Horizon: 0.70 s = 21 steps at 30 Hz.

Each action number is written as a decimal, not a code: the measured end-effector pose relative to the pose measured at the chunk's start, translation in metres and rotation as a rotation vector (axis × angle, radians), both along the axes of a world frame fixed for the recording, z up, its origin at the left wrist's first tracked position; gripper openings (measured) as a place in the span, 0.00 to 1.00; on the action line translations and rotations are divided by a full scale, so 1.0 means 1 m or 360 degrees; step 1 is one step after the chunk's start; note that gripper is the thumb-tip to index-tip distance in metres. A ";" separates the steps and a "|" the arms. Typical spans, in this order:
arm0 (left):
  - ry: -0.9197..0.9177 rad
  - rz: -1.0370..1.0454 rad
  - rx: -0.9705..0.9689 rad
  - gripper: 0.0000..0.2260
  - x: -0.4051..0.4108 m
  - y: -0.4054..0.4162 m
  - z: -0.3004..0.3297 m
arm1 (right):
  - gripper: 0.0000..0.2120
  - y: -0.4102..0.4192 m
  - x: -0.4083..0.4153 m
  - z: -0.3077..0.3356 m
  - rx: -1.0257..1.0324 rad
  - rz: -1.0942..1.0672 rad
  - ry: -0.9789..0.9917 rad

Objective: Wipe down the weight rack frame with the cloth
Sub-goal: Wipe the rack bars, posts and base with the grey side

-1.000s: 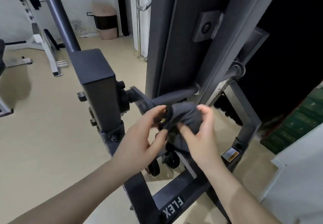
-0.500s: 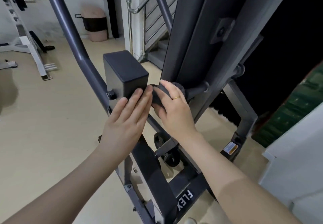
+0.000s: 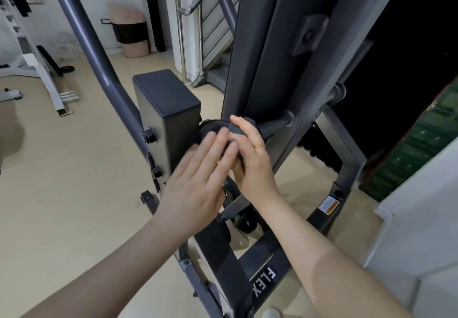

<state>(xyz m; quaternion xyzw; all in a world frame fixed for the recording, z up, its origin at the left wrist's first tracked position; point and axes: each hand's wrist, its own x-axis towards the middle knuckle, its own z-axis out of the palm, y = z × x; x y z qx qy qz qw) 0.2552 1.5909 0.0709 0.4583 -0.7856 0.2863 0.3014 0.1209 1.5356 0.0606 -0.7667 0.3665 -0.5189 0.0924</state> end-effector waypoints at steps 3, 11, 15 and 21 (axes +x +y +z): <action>0.0044 -0.0139 0.0089 0.31 -0.005 -0.007 -0.002 | 0.10 -0.001 -0.016 -0.007 -0.0091 0.0145 -0.0019; 0.0107 -0.0126 0.0241 0.29 -0.016 -0.017 -0.004 | 0.11 -0.038 -0.065 0.004 0.0168 -0.0439 -0.0209; 0.0051 -0.0099 0.0284 0.24 -0.022 -0.021 -0.015 | 0.17 -0.018 -0.038 -0.010 0.0037 -0.0298 0.0042; 0.0049 -0.0079 0.0296 0.24 -0.025 -0.022 -0.021 | 0.21 -0.053 -0.084 0.010 0.0286 -0.0301 0.0280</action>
